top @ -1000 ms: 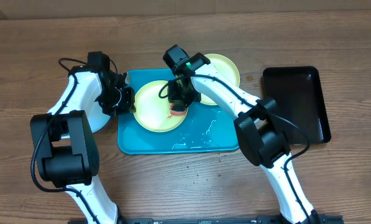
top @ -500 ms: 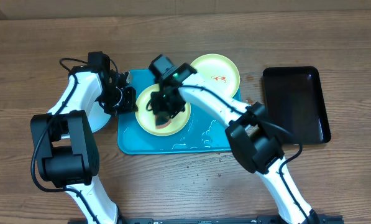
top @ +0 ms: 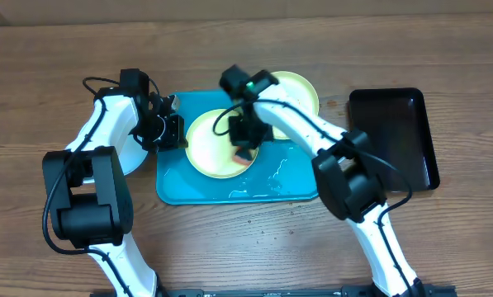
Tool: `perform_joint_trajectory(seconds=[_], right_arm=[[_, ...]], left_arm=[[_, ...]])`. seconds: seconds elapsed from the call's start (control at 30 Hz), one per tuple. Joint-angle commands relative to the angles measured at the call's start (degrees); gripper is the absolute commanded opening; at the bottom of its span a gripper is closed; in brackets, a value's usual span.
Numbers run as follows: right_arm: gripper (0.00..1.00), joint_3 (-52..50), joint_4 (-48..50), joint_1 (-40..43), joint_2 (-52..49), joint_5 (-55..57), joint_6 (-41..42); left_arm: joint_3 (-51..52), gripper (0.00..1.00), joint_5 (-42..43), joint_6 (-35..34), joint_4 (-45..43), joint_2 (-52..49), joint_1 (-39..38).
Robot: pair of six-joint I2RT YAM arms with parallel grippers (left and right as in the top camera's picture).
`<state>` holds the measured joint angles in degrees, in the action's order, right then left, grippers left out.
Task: Clean dirty plates on tray and stack at the side
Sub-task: 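Scrub the left yellow plate with the sponge while left gripper holds rim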
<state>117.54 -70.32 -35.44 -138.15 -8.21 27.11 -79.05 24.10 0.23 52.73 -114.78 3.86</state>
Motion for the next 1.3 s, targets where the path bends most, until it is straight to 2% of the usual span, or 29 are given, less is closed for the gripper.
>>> perform_joint_trajectory(seconds=[0.0, 0.27, 0.53, 0.77, 0.97, 1.13, 1.27], right_arm=[[0.04, 1.1, 0.9, 1.1, 1.3, 5.7, -0.6], [0.04, -0.5, 11.1, -2.2, 1.3, -3.6, -0.4], [0.04, -1.9, 18.5, -7.6, -0.2, -4.2, 2.1], [0.04, -1.7, 19.5, -9.0, -1.3, -7.5, 3.4], [0.04, -1.5, 18.7, -5.5, -1.3, -6.7, 5.2], [0.04, -1.5, 14.7, -1.3, -1.3, 1.5, 12.8], [0.04, -1.5, 12.9, 1.3, -1.3, 2.6, 16.2]], left_arm=[[0.2, 0.04, 0.9, 1.1, 0.0, -0.3, 0.3], [0.2, 0.04, 0.9, 1.1, 0.3, -0.3, 0.3], [0.2, 0.04, 1.0, 1.1, 0.7, -0.3, 0.3], [0.2, 0.04, 1.0, 1.1, 0.9, -0.3, 0.3], [0.2, 0.04, 0.8, 1.2, 1.2, -0.3, 0.3], [0.2, 0.04, 0.3, 1.5, 1.3, -0.3, 0.3], [0.2, 0.04, -0.3, 1.5, 1.5, -0.3, 0.3]])
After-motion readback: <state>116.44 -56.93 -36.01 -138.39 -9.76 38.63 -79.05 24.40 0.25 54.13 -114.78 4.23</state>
